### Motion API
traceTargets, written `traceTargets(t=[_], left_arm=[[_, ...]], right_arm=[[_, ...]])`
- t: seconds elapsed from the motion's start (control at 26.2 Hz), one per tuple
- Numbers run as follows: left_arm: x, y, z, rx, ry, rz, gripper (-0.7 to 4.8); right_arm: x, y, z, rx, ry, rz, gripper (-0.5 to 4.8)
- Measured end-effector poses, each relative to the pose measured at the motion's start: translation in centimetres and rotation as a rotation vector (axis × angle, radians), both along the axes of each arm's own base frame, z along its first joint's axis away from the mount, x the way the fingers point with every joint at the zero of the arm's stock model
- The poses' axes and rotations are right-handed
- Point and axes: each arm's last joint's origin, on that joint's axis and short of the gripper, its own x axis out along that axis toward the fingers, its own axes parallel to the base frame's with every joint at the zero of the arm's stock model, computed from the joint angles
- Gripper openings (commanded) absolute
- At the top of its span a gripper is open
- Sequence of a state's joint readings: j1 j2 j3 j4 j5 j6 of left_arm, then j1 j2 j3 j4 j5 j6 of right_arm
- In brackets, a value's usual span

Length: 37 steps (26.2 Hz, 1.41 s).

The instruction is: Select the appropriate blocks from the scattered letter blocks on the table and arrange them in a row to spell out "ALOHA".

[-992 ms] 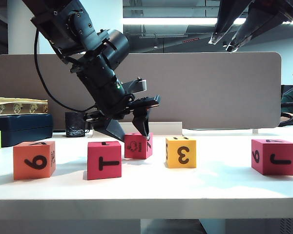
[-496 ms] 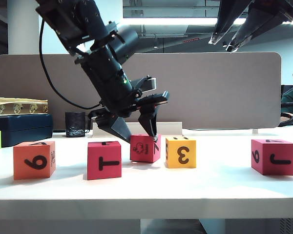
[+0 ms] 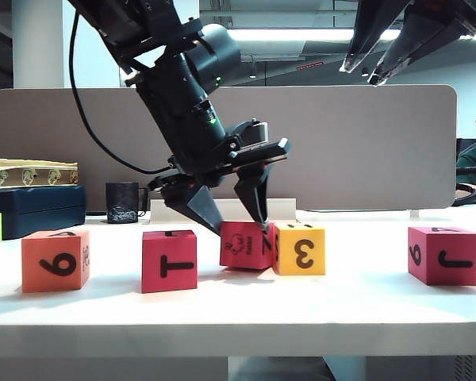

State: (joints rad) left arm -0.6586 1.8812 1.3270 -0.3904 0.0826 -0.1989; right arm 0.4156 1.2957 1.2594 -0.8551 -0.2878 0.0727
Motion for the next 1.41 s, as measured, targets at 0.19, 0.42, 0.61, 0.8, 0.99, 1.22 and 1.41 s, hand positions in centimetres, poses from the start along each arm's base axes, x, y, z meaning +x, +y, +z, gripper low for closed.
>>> traceTargets(t=[0.19, 0.42, 0.61, 0.8, 0.99, 1.22, 1.41], left_arm=[[-0.2, -0.2, 0.0, -0.001, 0.005, -0.009, 2.79], [-0.3, -0.1, -0.1, 0.007, 0.019, -0.01, 3.52], [-0.4, 0.0, -0.2, 0.014, 0.031, -0.008, 4.57], [-0.2, 0.0, 0.2, 0.016, 0.032, -0.007, 4.79], [0.5, -0.8, 3.0, -0.035, 0.015, -0.034, 4.79], [0.9, -0.7, 6.2, 0.038, -0.03, -0.035, 4.79], [0.5, 0.6, 7.2, 0.19, 0.021, -0.013, 4.79]], right_arm=[[-0.1, 0.0, -0.1, -0.006, 0.013, 0.0, 1.81], [-0.1, -0.1, -0.1, -0.007, 0.017, 0.0, 1.81], [-0.1, -0.1, -0.1, -0.007, 0.017, 0.0, 1.81], [-0.1, -0.1, -0.1, -0.007, 0.017, 0.0, 1.81], [-0.1, -0.1, -0.1, -0.007, 0.017, 0.0, 1.81], [-0.1, -0.1, -0.1, -0.008, 0.017, 0.0, 1.8], [-0.1, -0.1, -0.1, -0.008, 0.018, 0.0, 1.8]])
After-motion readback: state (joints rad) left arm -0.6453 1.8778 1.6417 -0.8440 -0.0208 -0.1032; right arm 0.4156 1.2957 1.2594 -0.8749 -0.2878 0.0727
